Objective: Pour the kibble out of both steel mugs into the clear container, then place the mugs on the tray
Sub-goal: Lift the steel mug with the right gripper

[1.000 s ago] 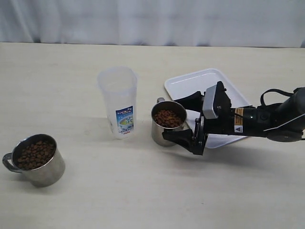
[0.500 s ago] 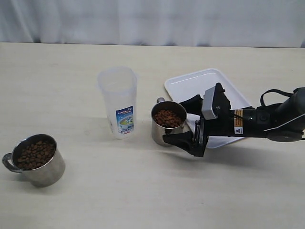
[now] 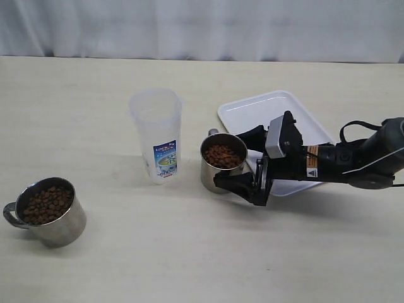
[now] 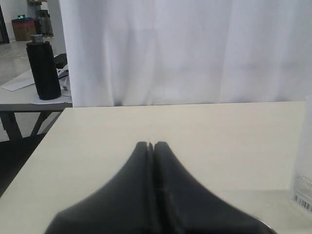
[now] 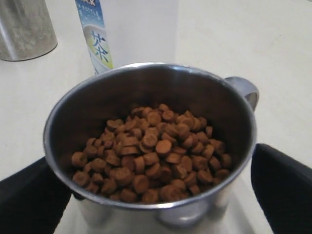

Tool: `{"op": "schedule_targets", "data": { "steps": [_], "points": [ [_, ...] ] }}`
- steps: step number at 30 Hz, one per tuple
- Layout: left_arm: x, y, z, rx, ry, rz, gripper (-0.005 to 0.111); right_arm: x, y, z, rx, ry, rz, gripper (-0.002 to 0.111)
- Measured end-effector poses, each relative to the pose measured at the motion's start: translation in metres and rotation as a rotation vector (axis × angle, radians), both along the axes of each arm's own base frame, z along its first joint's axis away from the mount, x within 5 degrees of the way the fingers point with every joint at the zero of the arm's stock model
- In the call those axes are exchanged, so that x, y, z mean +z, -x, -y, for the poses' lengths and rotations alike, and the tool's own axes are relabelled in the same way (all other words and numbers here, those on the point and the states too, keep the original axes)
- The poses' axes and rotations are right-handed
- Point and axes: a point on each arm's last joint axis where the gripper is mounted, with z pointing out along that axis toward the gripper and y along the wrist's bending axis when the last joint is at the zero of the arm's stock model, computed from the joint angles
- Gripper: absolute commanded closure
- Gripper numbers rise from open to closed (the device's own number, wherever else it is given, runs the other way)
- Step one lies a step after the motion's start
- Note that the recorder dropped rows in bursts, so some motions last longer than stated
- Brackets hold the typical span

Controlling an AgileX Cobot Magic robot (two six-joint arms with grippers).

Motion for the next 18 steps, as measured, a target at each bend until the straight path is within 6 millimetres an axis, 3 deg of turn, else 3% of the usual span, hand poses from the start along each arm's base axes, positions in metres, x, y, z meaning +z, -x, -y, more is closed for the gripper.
{"op": "schedule_targets", "data": {
  "steps": [18],
  "points": [
    [0.0,0.0,0.0,0.0,0.0,0.0,0.107,-0.013,-0.012,-0.006,0.033,-0.076,0.007,0.035]
  ]
}}
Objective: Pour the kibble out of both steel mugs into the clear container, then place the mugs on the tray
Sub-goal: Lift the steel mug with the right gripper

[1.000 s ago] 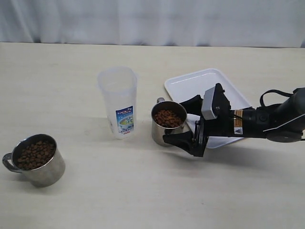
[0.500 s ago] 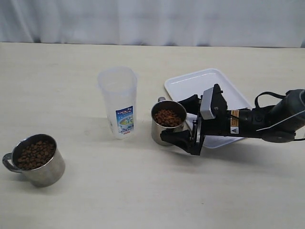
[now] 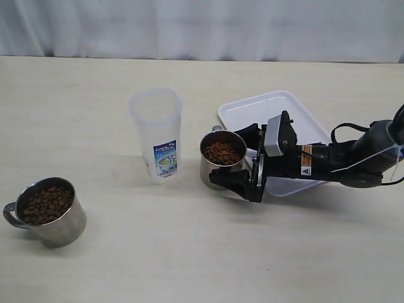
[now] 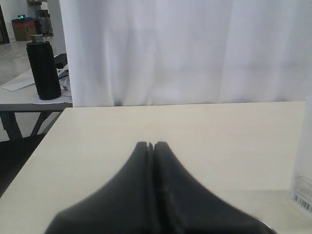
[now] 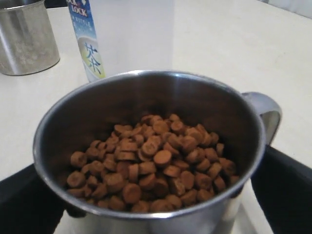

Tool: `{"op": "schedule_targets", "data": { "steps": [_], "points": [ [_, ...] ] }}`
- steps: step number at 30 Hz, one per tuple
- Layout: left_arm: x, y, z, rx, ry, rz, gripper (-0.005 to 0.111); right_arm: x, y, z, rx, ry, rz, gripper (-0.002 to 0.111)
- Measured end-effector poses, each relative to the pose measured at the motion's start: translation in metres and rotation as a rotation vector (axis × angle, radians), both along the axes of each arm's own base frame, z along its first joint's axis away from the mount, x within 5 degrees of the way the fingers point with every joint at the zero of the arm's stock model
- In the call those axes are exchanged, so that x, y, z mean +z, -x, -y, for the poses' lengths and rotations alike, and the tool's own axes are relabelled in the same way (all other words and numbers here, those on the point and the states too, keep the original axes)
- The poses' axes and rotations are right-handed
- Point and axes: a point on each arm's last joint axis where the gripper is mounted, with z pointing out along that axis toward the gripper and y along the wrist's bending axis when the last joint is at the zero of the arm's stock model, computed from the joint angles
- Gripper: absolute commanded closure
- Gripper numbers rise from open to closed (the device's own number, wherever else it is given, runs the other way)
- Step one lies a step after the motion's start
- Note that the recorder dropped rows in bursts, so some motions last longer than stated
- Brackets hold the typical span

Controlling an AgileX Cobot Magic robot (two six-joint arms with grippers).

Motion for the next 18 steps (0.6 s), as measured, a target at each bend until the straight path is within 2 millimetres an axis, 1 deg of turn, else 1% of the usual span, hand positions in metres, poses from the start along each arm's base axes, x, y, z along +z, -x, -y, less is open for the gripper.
{"op": "schedule_targets", "data": {
  "steps": [2,8,10,15,18],
  "points": [
    [0.0,0.0,0.0,0.0,0.0,0.0,0.107,0.0,0.0,-0.003,-0.003,-0.003,0.001,0.035],
    [0.0,0.0,0.0,0.0,0.0,0.0,0.107,0.001,0.005,-0.023,0.005,-0.006,0.051,0.035],
    [0.0,0.0,0.0,0.0,0.0,0.0,0.107,0.001,0.006,-0.026,0.002,0.001,0.062,0.036],
    [0.0,0.0,0.0,0.0,0.0,0.0,0.107,0.001,0.004,-0.027,-0.021,0.003,0.065,0.042],
    [0.0,0.0,0.0,0.0,0.0,0.0,0.107,0.001,0.004,-0.027,-0.023,0.005,0.065,0.043]
  ]
}}
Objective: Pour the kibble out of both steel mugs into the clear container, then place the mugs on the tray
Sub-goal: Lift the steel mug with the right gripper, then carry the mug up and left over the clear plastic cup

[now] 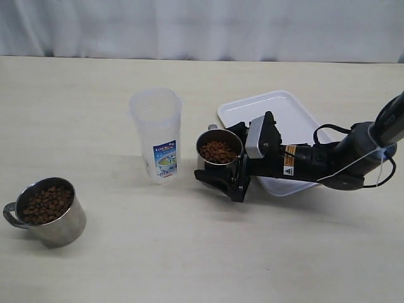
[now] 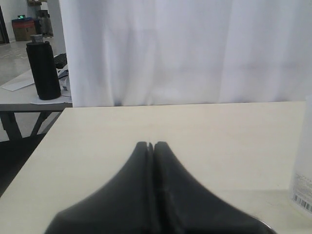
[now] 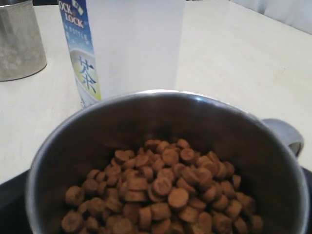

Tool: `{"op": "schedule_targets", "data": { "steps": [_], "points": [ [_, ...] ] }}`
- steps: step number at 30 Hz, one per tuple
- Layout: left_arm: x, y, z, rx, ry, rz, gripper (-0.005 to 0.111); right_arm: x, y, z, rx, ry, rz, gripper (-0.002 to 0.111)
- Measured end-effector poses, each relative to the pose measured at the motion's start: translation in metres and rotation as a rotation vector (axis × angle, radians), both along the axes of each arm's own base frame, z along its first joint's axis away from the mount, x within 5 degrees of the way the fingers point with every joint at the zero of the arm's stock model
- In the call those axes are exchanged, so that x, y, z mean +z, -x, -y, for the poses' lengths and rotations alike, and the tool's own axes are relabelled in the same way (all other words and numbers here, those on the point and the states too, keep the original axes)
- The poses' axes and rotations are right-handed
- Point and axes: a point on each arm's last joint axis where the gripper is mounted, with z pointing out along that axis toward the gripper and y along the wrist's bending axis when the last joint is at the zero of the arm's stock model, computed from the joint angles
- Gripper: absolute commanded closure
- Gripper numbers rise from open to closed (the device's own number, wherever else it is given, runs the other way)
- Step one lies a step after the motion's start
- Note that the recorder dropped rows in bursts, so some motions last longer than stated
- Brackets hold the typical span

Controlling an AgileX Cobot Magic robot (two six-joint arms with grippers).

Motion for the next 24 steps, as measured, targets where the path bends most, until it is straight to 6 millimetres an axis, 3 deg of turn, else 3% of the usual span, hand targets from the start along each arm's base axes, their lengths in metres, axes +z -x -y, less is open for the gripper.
{"op": "schedule_targets", "data": {
  "steps": [2,4,7,9,17,24],
  "points": [
    [0.0,0.0,0.0,0.0,0.0,0.0,0.107,0.0,0.0,0.0,-0.002,0.002,0.0,0.045],
    [0.0,0.0,0.0,0.0,0.0,0.0,0.107,0.0,0.0,0.0,-0.002,0.004,-0.001,0.058],
    [0.0,0.0,0.0,0.0,0.0,0.0,0.107,0.0,0.0,0.0,-0.002,0.004,-0.001,0.089],
    [0.0,0.0,0.0,0.0,0.0,0.0,0.107,0.0,0.0,0.0,-0.002,0.004,-0.001,0.104],
    [0.0,0.0,0.0,0.0,0.0,0.0,0.107,0.004,-0.001,0.007,0.012,0.025,0.014,0.104],
    [0.0,0.0,0.0,0.0,0.0,0.0,0.107,0.036,-0.01,0.027,-0.062,-0.003,-0.116,0.104]
  ]
}}
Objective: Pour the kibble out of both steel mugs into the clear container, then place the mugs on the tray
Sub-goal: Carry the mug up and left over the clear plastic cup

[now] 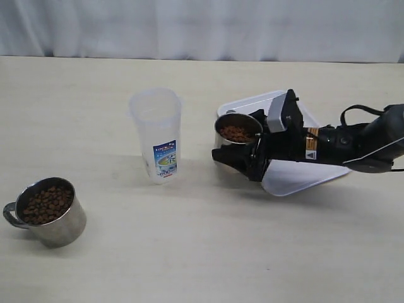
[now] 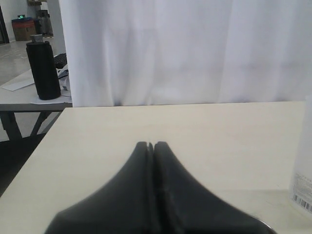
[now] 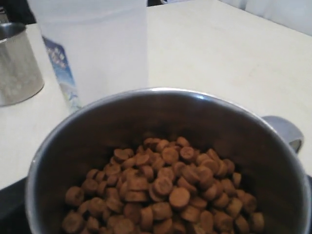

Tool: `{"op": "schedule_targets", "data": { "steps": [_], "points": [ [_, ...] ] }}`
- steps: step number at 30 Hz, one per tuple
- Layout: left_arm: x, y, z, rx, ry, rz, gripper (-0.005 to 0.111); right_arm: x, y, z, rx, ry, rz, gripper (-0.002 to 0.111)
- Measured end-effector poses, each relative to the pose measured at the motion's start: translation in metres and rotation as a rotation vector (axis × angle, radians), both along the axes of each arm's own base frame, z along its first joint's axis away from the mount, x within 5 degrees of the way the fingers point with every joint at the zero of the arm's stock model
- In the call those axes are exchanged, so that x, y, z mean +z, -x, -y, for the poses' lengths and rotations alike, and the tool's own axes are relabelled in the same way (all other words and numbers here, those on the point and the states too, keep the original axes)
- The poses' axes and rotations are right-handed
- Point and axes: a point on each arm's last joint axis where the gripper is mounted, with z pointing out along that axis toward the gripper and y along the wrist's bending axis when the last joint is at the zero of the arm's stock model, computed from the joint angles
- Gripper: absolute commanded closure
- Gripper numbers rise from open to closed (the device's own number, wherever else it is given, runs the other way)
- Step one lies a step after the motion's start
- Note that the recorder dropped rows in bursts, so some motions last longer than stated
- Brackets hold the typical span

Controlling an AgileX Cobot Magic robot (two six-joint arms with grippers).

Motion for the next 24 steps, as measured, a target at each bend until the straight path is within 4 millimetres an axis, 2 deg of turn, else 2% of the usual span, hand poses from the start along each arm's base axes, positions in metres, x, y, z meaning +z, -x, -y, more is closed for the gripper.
{"op": "schedule_targets", "data": {
  "steps": [4,9,22,24],
  "points": [
    [0.0,0.0,0.0,0.0,0.0,0.0,0.107,0.018,-0.002,0.011,-0.101,0.059,-0.07,0.104],
    [0.0,0.0,0.0,0.0,0.0,0.0,0.107,0.043,0.006,0.019,-0.178,0.114,-0.073,0.104],
    [0.0,0.0,0.0,0.0,0.0,0.0,0.107,0.074,0.049,0.037,-0.297,0.165,-0.044,0.104],
    [0.0,0.0,0.0,0.0,0.0,0.0,0.107,0.081,0.061,0.041,-0.312,0.17,-0.037,0.104]
  ]
}}
